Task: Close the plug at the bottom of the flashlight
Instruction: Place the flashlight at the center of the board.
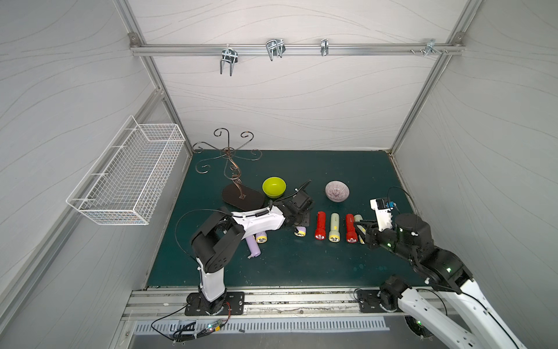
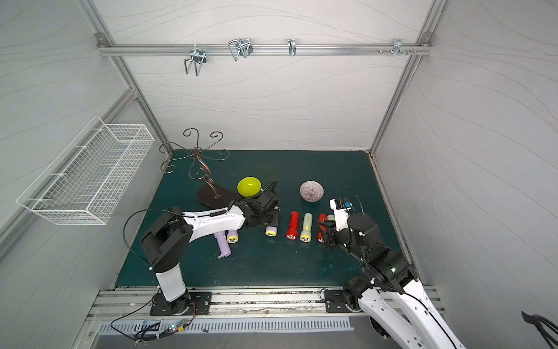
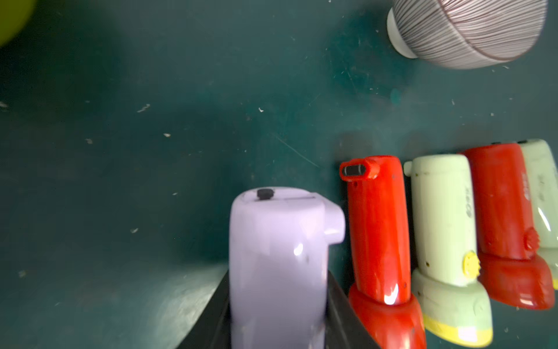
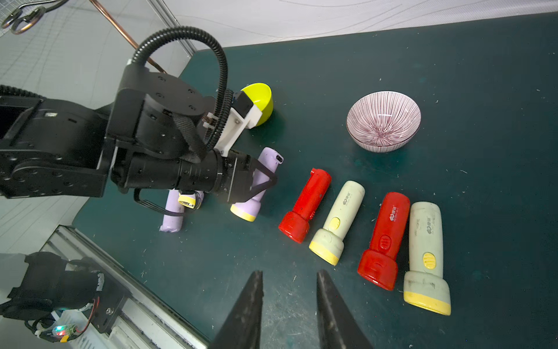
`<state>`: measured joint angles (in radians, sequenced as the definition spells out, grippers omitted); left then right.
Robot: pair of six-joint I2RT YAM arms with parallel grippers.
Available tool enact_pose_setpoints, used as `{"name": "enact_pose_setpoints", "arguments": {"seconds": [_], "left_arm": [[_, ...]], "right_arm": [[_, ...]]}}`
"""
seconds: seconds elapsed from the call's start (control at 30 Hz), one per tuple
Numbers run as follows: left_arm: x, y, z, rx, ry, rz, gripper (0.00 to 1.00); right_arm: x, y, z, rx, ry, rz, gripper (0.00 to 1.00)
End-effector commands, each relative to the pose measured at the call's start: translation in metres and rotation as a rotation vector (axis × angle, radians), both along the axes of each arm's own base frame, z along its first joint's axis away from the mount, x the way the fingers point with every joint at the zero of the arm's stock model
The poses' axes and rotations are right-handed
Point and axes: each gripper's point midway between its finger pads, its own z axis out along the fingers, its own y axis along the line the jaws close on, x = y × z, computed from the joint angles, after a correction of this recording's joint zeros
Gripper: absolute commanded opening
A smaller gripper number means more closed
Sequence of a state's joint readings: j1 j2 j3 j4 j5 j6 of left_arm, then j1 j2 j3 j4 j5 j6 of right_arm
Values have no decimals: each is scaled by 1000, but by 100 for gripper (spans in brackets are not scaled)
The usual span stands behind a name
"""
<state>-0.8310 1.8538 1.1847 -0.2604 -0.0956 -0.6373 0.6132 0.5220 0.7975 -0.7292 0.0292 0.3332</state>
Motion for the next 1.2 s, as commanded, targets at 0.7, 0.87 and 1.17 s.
{"name": "enact_pose_setpoints", "arguments": {"seconds": [0.7, 0.87, 1.17], "left_arm": [[20, -22, -24, 43, 43, 22, 49], [19, -21, -24, 60, 42, 16, 55], [15, 3, 45, 56, -67, 27, 56]], "right_arm": [[3, 3, -6, -24, -22, 22, 36], [2, 3, -7, -24, -21, 22, 36], [2, 3, -8, -27, -19, 25, 37]]}}
